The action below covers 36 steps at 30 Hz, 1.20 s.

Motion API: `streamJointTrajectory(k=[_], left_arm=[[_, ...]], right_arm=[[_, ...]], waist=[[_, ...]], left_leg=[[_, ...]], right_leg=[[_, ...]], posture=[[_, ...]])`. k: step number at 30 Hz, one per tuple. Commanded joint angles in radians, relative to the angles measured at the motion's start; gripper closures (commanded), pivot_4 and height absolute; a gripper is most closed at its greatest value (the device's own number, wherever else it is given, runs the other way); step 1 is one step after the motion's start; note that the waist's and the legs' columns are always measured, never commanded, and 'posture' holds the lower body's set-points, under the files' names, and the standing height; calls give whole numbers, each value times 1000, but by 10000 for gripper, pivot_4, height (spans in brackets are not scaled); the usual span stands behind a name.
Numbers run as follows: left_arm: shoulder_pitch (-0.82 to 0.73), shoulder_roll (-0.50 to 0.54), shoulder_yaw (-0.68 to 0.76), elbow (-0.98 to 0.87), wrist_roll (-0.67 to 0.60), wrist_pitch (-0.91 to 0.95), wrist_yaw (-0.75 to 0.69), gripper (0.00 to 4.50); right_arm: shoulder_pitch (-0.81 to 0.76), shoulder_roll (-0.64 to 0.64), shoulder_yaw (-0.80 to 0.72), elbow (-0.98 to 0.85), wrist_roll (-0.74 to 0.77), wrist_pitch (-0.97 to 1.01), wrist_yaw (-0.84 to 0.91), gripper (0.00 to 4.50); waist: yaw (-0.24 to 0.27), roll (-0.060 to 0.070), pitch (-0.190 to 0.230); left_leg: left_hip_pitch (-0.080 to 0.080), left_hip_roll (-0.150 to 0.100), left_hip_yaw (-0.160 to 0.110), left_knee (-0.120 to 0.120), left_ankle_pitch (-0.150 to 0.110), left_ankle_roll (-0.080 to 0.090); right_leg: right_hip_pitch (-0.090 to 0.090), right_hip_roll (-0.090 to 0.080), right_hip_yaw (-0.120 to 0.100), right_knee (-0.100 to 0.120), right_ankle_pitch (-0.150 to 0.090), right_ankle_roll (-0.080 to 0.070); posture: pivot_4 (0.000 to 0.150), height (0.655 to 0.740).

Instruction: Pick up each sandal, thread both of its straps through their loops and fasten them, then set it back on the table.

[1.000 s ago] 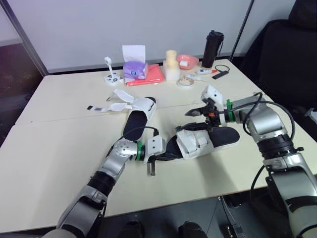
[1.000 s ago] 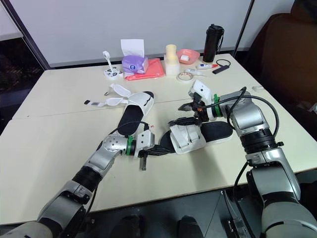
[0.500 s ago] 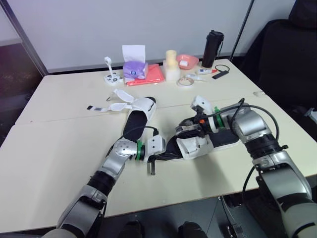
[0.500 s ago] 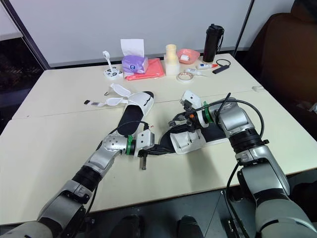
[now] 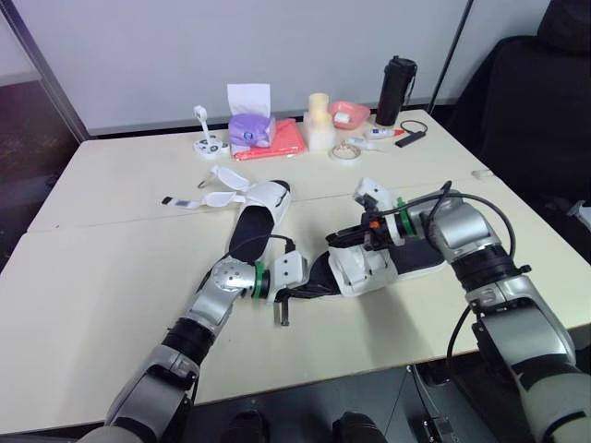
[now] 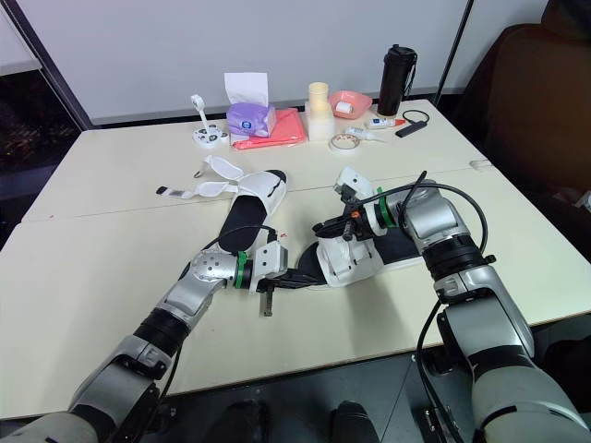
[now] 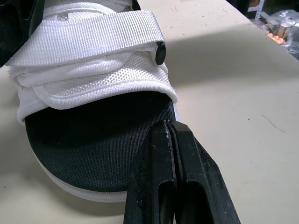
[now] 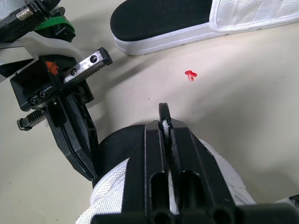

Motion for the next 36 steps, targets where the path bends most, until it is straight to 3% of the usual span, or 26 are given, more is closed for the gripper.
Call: streamJointTrajectory(k=[1,13,36], left_arm=[[18,19,-10,19,31,11,10,45000],[24,33,-43,26,52,-19,-11,45000],[46,47,-54,9,50,-18,-9,45000]], right_arm=[[-31,-20,-42,-64,30,30,12,44729],[-43,-68,-90,-101,76,73,33,44729],[-133,19,-90,170,44,-67,-4,44729]], waist=[[0,0,0],[-1,0,0],[-4,1,1]], left_leg=[[0,0,0,0,0,0],[0,0,0,-1,0,0],[0,0,0,-1,0,0]], right_leg=[[0,0,0,0,0,0],[0,0,0,0,0,0],[-1,0,0,0,0,0]], posture=[[1500,7400],[1500,7400],[1500,7400]])
